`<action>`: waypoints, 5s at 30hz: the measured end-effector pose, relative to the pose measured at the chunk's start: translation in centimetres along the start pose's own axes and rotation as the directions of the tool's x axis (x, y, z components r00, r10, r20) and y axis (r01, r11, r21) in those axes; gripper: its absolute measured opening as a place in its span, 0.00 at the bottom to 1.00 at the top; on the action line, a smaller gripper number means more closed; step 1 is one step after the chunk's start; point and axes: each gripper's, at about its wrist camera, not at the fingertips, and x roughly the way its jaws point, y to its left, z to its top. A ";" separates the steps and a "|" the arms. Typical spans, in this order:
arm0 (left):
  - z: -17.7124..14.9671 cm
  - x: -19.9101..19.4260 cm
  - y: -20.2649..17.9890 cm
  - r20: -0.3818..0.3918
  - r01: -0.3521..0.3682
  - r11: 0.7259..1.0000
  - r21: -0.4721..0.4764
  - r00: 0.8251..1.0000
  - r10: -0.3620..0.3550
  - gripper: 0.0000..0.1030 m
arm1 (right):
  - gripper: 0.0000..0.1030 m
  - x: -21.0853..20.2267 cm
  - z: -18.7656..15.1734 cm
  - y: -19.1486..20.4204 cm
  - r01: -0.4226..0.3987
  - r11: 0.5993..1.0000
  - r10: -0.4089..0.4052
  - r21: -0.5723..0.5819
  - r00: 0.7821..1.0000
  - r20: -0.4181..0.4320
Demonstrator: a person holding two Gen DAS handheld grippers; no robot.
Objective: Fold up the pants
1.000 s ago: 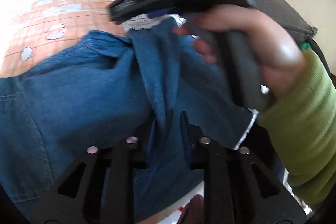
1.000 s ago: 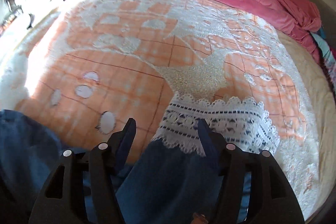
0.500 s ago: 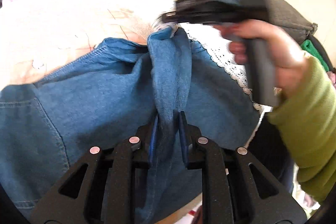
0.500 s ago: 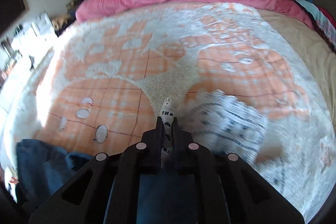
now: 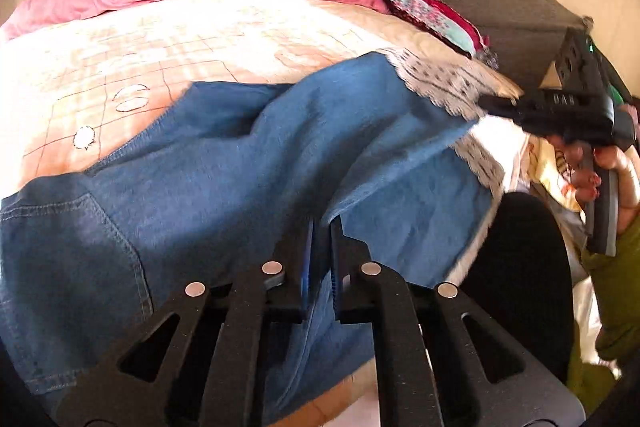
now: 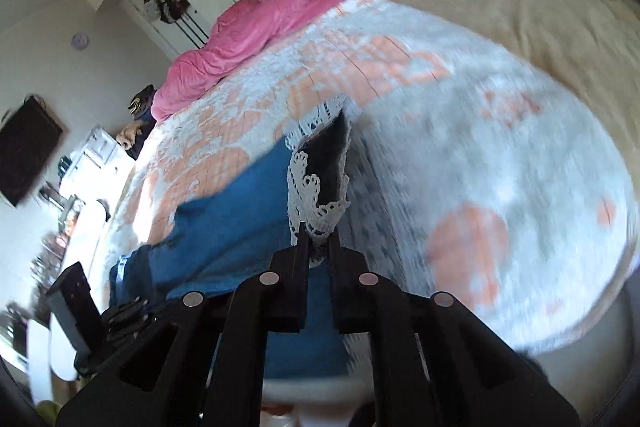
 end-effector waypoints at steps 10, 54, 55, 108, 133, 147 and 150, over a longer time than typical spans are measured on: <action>-0.6 1.6 -1.9 -0.027 -0.024 0.994 0.106 0.999 0.027 0.05 | 0.19 0.1 -4.0 -2.9 -0.005 0.998 0.008 0.064 0.999 -0.054; -5.7 -12.4 12.3 -0.022 -0.495 0.756 -0.428 0.842 0.539 0.87 | 0.52 3.7 -6.4 4.7 0.256 0.840 -0.316 -0.478 0.948 -0.046; -5.7 -11.5 12.4 -0.045 -0.505 0.753 -0.423 0.841 0.539 0.87 | 0.52 3.8 -6.6 4.3 0.248 0.845 -0.311 -0.473 0.949 -0.058; 9.0 8.3 10.7 -0.111 -0.069 0.954 -0.292 0.993 0.038 0.05 | 0.19 9.4 6.6 -2.0 0.007 0.959 -0.033 -0.283 0.995 -0.090; 8.5 5.8 11.3 -0.025 -0.199 0.930 -0.308 0.979 0.201 0.59 | 0.47 8.9 7.8 1.2 0.268 0.836 -0.245 -0.479 0.963 0.112; 0.5 -3.0 10.0 -0.073 -0.439 0.859 -0.263 0.897 0.436 0.69 | 0.62 4.8 -3.6 5.6 0.148 0.840 -0.160 -0.521 0.987 0.022; -0.4 -3.5 11.7 -0.094 -0.455 0.833 -0.314 0.889 0.449 0.67 | 0.63 5.6 -3.1 4.3 0.250 0.845 -0.280 -0.473 0.960 0.008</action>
